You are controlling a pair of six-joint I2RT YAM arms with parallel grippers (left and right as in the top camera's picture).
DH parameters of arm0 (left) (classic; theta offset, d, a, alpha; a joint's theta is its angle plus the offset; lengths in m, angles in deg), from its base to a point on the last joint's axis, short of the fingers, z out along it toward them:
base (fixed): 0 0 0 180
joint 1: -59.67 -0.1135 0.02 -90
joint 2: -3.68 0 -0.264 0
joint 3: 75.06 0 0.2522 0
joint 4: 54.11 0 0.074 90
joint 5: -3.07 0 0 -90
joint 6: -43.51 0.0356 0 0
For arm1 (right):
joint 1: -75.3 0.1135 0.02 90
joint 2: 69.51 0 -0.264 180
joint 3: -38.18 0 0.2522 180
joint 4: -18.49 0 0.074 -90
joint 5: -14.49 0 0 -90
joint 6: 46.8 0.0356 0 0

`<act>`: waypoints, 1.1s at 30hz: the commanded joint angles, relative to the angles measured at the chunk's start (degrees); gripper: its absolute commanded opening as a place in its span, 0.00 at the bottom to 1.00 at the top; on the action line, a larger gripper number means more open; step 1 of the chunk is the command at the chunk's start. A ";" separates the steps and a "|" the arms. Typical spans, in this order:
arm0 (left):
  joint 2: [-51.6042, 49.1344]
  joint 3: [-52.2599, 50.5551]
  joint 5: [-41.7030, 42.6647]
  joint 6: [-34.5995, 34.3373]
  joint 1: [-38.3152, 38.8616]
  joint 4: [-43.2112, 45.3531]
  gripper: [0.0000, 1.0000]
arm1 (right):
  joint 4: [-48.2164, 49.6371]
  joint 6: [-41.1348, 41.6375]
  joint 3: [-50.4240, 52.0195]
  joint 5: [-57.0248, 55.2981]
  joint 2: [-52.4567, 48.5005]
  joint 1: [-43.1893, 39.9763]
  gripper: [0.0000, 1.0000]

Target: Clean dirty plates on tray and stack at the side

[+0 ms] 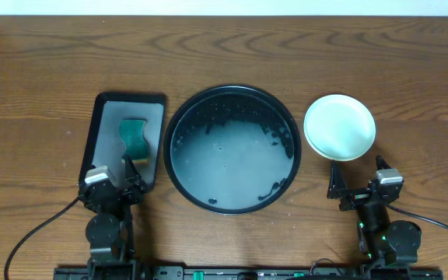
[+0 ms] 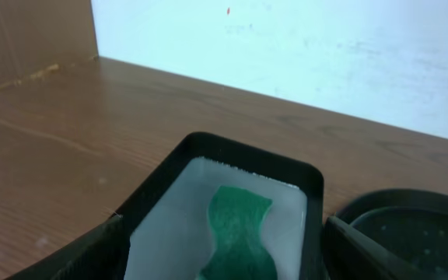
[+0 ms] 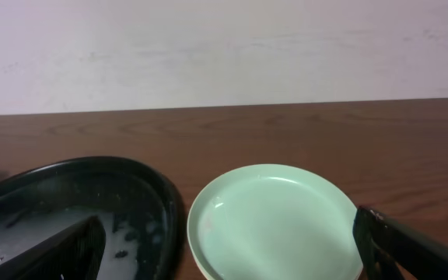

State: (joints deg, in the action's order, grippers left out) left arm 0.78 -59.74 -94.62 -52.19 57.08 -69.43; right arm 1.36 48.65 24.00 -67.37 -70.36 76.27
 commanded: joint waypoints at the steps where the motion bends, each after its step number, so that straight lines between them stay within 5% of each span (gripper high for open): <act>1: 2.21 -1.36 -0.52 1.92 -0.24 -1.97 0.79 | -0.22 0.48 0.11 0.24 0.17 0.20 0.99; 33: 2.56 -1.33 -0.50 2.05 -0.24 -1.79 0.79 | -0.22 0.46 0.11 0.26 0.17 0.20 0.99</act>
State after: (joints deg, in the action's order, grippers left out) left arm 3.06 -59.74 -94.62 -50.92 57.08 -69.43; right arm 1.36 48.65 24.00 -67.37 -70.36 76.27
